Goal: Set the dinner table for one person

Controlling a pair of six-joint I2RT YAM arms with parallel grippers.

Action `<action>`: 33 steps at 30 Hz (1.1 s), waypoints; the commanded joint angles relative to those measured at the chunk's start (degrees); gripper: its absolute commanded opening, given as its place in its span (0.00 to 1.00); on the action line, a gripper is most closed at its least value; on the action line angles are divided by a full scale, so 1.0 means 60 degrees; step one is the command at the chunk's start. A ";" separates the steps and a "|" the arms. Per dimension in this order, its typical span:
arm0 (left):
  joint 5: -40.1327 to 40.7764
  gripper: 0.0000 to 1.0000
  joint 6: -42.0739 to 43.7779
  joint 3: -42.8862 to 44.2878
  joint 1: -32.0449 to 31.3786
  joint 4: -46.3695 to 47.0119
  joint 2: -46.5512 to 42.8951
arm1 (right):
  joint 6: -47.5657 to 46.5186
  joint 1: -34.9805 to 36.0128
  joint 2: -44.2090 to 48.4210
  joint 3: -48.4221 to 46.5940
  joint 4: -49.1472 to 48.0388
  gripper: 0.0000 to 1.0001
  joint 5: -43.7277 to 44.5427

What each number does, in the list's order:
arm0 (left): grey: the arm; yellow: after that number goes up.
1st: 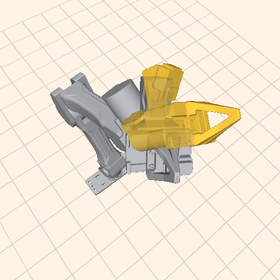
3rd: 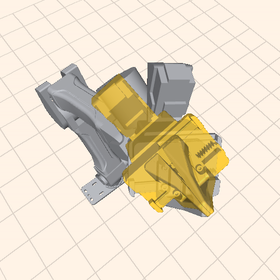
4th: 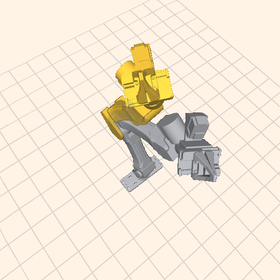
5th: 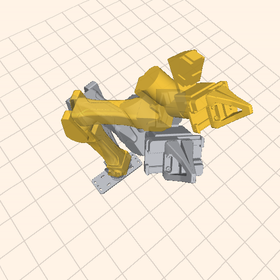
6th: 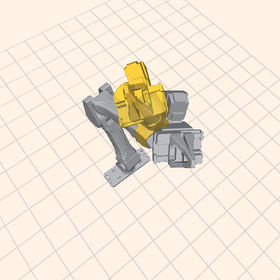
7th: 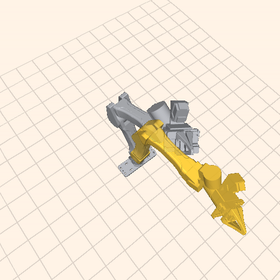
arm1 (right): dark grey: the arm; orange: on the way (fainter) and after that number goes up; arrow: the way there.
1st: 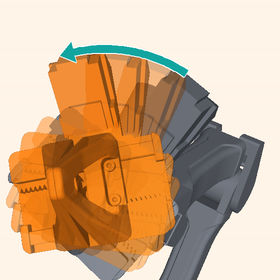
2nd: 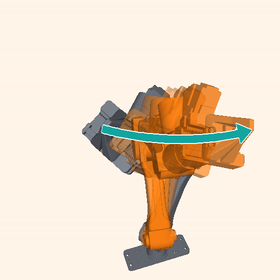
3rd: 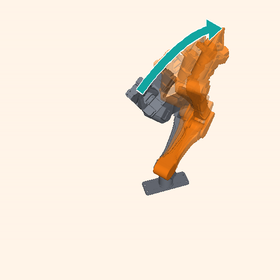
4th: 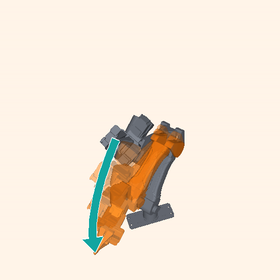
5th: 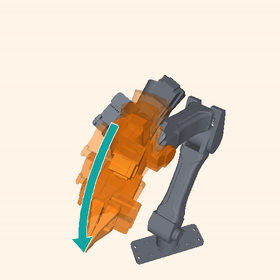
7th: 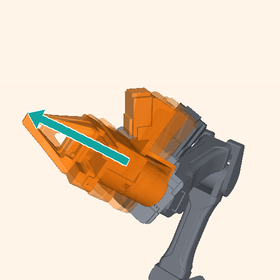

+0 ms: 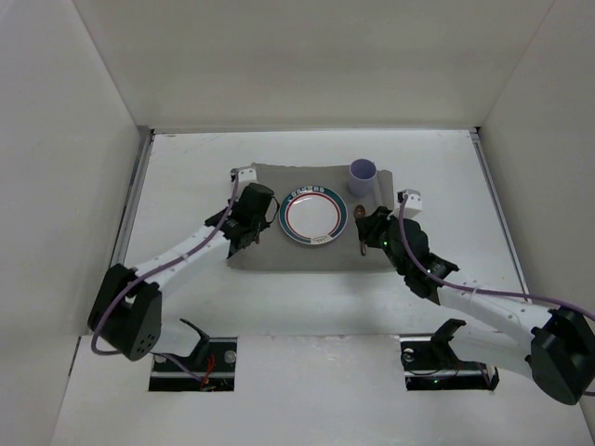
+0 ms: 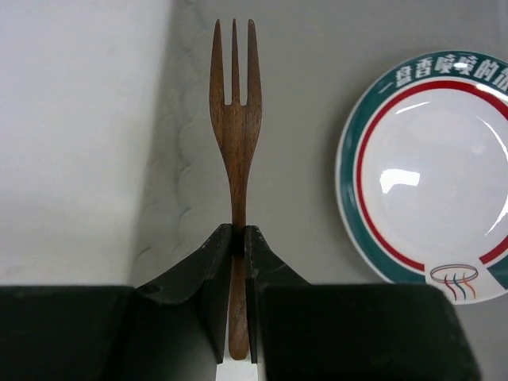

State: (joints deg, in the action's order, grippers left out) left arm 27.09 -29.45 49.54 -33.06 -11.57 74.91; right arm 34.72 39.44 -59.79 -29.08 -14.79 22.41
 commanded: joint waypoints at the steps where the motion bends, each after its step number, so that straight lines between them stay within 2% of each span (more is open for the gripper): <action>1: -0.0282 0.08 0.1304 0.0561 -0.0123 0.0288 0.0915 | 0.0043 -0.0019 0.0077 -0.0017 -0.0583 0.35 0.0160; 9: -0.0297 0.08 0.2549 0.1118 -0.0297 -0.0004 0.2512 | 0.0131 -0.0135 0.0283 0.0159 -0.0714 0.39 0.0220; 19: -0.0224 0.08 0.2711 0.1338 -0.0123 0.0171 0.3539 | 0.0146 -0.0209 0.0385 0.0232 -0.0729 0.39 0.0292; 28: -0.0077 0.10 0.2682 0.1251 -0.0005 0.0405 0.3862 | 0.0058 -0.0194 0.0136 0.0144 -0.0699 0.41 0.0614; 33: 0.0099 0.16 0.2623 0.1031 -0.0020 0.0595 0.3628 | 0.0102 -0.0195 0.0223 0.0189 -0.0714 0.42 0.0570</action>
State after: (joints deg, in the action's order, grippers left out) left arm 26.57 -14.85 55.75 -33.36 -8.58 98.43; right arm 35.00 38.59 -58.94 -28.10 -15.59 24.49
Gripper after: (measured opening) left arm 0.149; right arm 0.418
